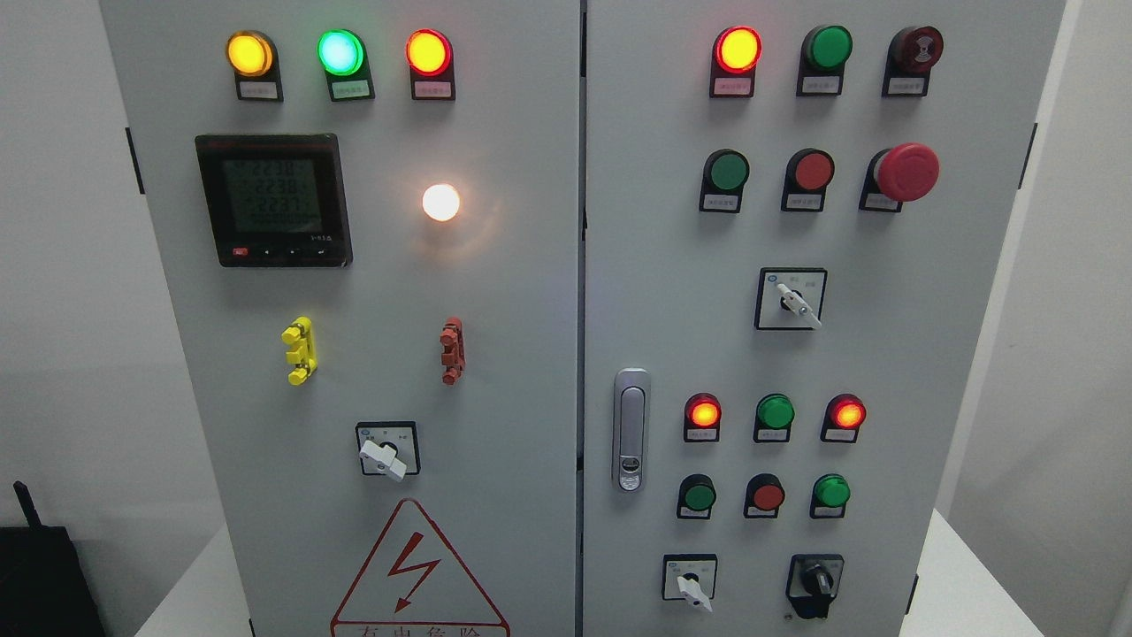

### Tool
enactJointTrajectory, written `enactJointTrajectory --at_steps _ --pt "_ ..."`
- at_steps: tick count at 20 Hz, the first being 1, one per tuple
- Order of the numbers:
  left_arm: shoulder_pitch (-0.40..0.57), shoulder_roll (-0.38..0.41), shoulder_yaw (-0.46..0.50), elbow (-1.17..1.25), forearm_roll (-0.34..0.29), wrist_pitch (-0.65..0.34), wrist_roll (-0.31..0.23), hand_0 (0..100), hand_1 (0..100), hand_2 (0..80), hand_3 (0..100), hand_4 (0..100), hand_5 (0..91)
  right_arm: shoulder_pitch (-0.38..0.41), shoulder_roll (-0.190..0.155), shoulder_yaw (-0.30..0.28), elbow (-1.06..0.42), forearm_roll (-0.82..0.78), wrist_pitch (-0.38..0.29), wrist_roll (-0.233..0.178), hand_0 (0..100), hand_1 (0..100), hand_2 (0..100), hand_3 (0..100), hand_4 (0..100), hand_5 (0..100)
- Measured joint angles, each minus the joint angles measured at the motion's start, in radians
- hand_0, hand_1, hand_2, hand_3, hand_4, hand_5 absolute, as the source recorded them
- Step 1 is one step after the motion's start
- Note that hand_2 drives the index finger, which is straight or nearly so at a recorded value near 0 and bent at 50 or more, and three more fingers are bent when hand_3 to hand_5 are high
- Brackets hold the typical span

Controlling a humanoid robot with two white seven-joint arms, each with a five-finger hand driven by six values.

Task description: Trip black knob to open circuit

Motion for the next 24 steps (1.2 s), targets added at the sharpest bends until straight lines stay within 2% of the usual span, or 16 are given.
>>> enactJointTrajectory --at_steps 1,4,5,6,8,9,11,12,14,15,16,20,24 --pt "0.000 0.000 0.000 0.000 0.000 0.000 0.000 12 39 0.0 0 0 0.0 -0.004 0.000 0.001 -0.015 -0.002 0.003 -0.001 0 0 0 25 17 6" --pt "0.000 0.000 0.000 0.000 0.000 0.000 0.000 12 39 0.0 0 0 0.0 -0.018 -0.003 0.002 -0.054 -0.006 0.008 -0.001 0 0 0 33 31 16" --pt "0.000 0.000 0.000 0.000 0.000 0.000 0.000 12 39 0.0 0 0 0.0 -0.022 -0.004 0.002 -0.066 -0.007 0.008 -0.001 0 0 0 42 42 24" --pt "0.000 0.000 0.000 0.000 0.000 0.000 0.000 12 39 0.0 0 0 0.0 -0.026 -0.005 0.002 -0.078 -0.008 0.009 -0.001 0 0 0 44 44 26" --pt "0.000 0.000 0.000 0.000 0.000 0.000 0.000 12 39 0.0 0 0 0.0 -0.034 -0.007 0.002 -0.098 -0.009 0.010 -0.001 0 0 0 60 54 38" --pt "0.000 0.000 0.000 0.000 0.000 0.000 0.000 12 39 0.0 0 0 0.0 -0.039 -0.007 0.002 -0.107 -0.010 0.010 -0.001 0 0 0 71 61 48" --pt "0.000 0.000 0.000 0.000 0.000 0.000 0.000 12 39 0.0 0 0 0.0 -0.047 -0.009 0.003 -0.122 -0.010 0.011 -0.001 0 0 0 79 72 60" --pt "0.000 0.000 0.000 0.000 0.000 0.000 0.000 12 39 0.0 0 0 0.0 -0.051 -0.010 0.003 -0.130 -0.011 0.011 -0.001 0 0 0 80 74 62" --pt "0.000 0.000 0.000 0.000 0.000 0.000 0.000 12 39 0.0 0 0 0.0 -0.058 -0.011 0.003 -0.141 -0.011 0.011 -0.004 0 0 0 89 83 75" --pt "0.000 0.000 0.000 0.000 0.000 0.000 0.000 12 39 0.0 0 0 0.0 -0.062 -0.011 0.003 -0.147 -0.011 0.011 -0.005 0 0 0 91 84 78" --pt "0.000 0.000 0.000 0.000 0.000 0.000 0.000 12 39 0.0 0 0 0.0 -0.066 -0.012 0.003 -0.152 -0.011 0.012 -0.007 0 0 0 99 89 88" --pt "0.000 0.000 0.000 0.000 0.000 0.000 0.000 12 39 0.0 0 0 0.0 -0.086 -0.015 0.004 -0.167 -0.012 0.031 -0.029 0 0 0 100 99 98" --pt "0.000 0.000 0.000 0.000 0.000 0.000 0.000 12 39 0.0 0 0 0.0 -0.104 -0.017 0.006 -0.179 -0.012 0.037 -0.041 0 0 0 100 100 100"
